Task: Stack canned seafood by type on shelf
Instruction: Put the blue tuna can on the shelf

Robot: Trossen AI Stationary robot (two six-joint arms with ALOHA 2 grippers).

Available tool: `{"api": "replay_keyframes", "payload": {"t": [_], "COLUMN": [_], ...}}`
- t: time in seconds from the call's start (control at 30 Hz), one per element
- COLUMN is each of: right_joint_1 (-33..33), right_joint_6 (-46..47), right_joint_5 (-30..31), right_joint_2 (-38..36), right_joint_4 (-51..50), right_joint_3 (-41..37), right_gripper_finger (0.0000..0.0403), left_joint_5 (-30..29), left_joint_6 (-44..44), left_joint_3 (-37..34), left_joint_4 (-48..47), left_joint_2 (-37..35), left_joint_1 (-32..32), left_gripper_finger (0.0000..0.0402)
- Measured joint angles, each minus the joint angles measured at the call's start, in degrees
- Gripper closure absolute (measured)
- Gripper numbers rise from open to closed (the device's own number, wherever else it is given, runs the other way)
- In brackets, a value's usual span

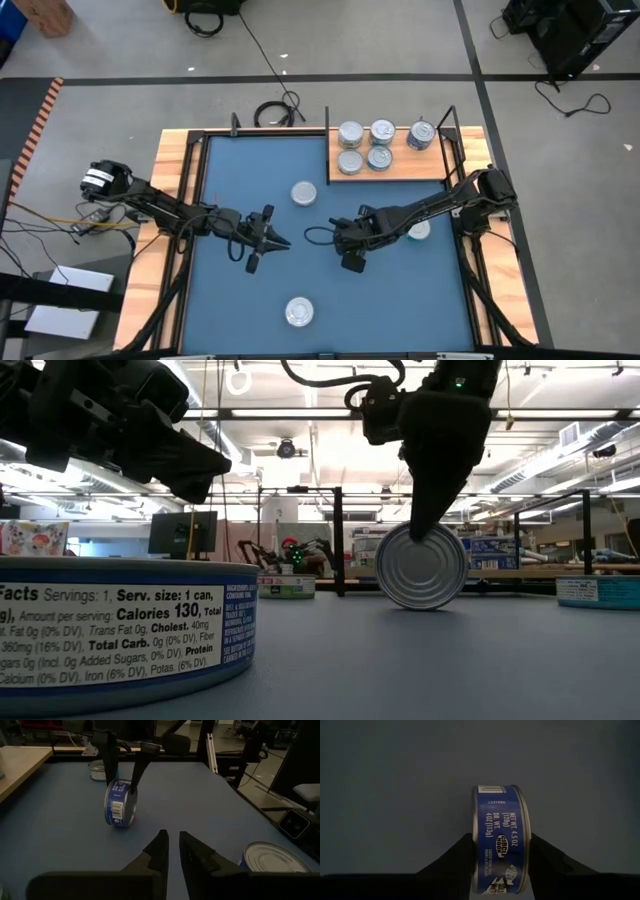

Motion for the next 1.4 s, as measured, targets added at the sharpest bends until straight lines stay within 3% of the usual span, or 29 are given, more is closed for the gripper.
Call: {"api": "replay_keyframes", "payload": {"t": [0.23,0.43,0.63,0.97,1.2,1.4], "right_joint_1": [0.5,2.2,3.8,6.1,9.6,10.3], "right_joint_6": [-1.0,-4.1,-6.5,-9.2,-16.9,-18.4], "right_joint_5": [-0.6,4.0,13.3,27.7,37.4,48.3], "right_joint_2": [-1.0,-2.5,-3.6,-3.8,-3.8,-3.8], "right_joint_4": [-0.3,-0.3,-4.5,-20.7,-22.4,-22.7], "right_joint_3": [-0.1,-0.1,-0.1,-0.1,-0.4,-5.1], "right_gripper_finger": [0.0254,0.0254,0.0254,0.0254,0.0254,0.0254], "left_joint_5": [-0.1,-0.1,-0.1,-0.3,-0.4,-0.5], "left_joint_6": [-0.1,-0.2,-0.2,-0.2,-0.1,0.1], "left_joint_3": [0.0,0.0,0.0,0.0,0.0,0.0], "left_joint_4": [1.2,1.9,1.9,1.9,1.8,1.8], "left_joint_2": [0.0,0.0,0.0,0.0,0.0,0.0], "left_joint_1": [0.0,0.0,0.0,0.0,0.0,0.0], "left_gripper_finger": [0.0351,0.0351,0.0351,0.0351,0.0351,0.0351]}}
